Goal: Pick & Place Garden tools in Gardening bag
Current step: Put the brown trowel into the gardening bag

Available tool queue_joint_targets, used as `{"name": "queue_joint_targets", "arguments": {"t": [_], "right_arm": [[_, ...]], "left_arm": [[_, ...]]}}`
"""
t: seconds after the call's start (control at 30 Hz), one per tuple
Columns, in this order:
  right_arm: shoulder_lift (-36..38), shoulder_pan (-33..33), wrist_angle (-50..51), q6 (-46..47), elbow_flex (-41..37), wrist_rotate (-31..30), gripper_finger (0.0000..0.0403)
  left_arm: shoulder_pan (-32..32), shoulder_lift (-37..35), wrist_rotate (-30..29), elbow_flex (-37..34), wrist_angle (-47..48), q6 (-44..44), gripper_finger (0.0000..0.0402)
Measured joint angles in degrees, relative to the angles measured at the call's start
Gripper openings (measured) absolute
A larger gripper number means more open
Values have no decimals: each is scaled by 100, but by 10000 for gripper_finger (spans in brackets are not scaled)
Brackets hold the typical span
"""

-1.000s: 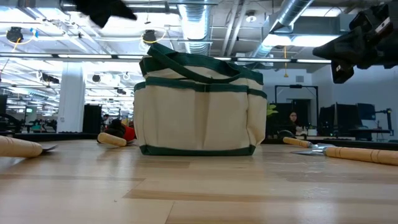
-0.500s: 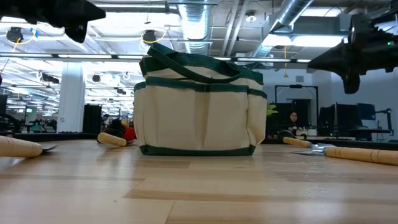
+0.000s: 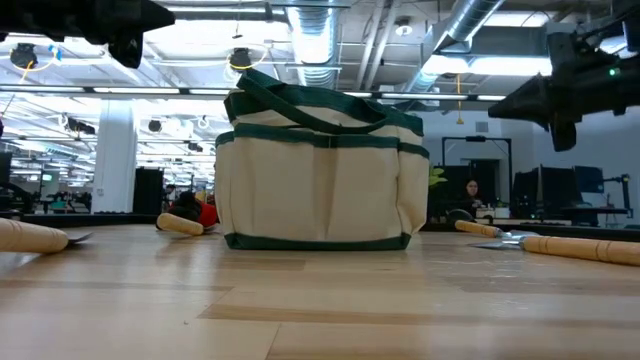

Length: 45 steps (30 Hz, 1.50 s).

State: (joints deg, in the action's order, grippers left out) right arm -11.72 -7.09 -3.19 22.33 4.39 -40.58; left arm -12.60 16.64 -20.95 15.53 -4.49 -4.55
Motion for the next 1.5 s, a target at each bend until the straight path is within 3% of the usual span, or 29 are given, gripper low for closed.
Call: {"name": "queue_joint_targets", "arguments": {"t": [0.37,0.53,0.8,1.5], "right_arm": [[-767,-2,76,-1353,768,336,0],[-858,0,139,-1394,771,368,0],[-863,0,280,-1391,773,910,0],[-864,15,279,-1389,773,918,0]], "left_arm": [[-2,0,-1,0,-7,-14,2],[-2,0,-1,0,-7,-13,2],[-2,0,0,0,-7,-12,2],[-2,0,-2,0,-7,-12,2]]}}
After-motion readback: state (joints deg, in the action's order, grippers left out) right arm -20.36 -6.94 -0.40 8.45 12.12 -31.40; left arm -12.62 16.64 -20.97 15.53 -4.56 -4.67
